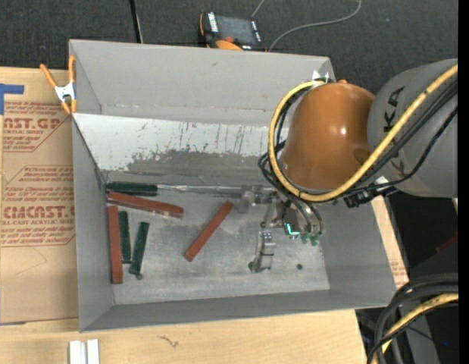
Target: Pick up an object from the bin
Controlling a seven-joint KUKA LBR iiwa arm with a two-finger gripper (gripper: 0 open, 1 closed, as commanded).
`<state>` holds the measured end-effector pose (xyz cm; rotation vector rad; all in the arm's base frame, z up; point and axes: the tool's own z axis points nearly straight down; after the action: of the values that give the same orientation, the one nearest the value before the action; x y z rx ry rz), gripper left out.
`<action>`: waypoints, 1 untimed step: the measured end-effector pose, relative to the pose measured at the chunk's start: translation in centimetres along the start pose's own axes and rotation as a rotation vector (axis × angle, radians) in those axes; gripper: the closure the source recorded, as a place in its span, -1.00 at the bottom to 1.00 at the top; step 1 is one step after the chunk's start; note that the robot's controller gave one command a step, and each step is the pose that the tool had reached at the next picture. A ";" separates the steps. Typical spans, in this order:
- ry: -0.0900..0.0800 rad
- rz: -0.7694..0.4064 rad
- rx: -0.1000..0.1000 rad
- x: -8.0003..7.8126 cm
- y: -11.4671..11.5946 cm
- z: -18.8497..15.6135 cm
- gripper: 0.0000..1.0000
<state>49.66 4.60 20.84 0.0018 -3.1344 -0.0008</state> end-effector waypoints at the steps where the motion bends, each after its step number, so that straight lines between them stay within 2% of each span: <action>1: -0.008 0.090 -0.002 -4.2 3.3 14.2 -1.00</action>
Offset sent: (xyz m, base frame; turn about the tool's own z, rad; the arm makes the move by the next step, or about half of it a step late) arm 0.0413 0.0317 -0.1384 0.0910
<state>53.80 7.94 6.66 -0.1392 -3.1393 -0.0028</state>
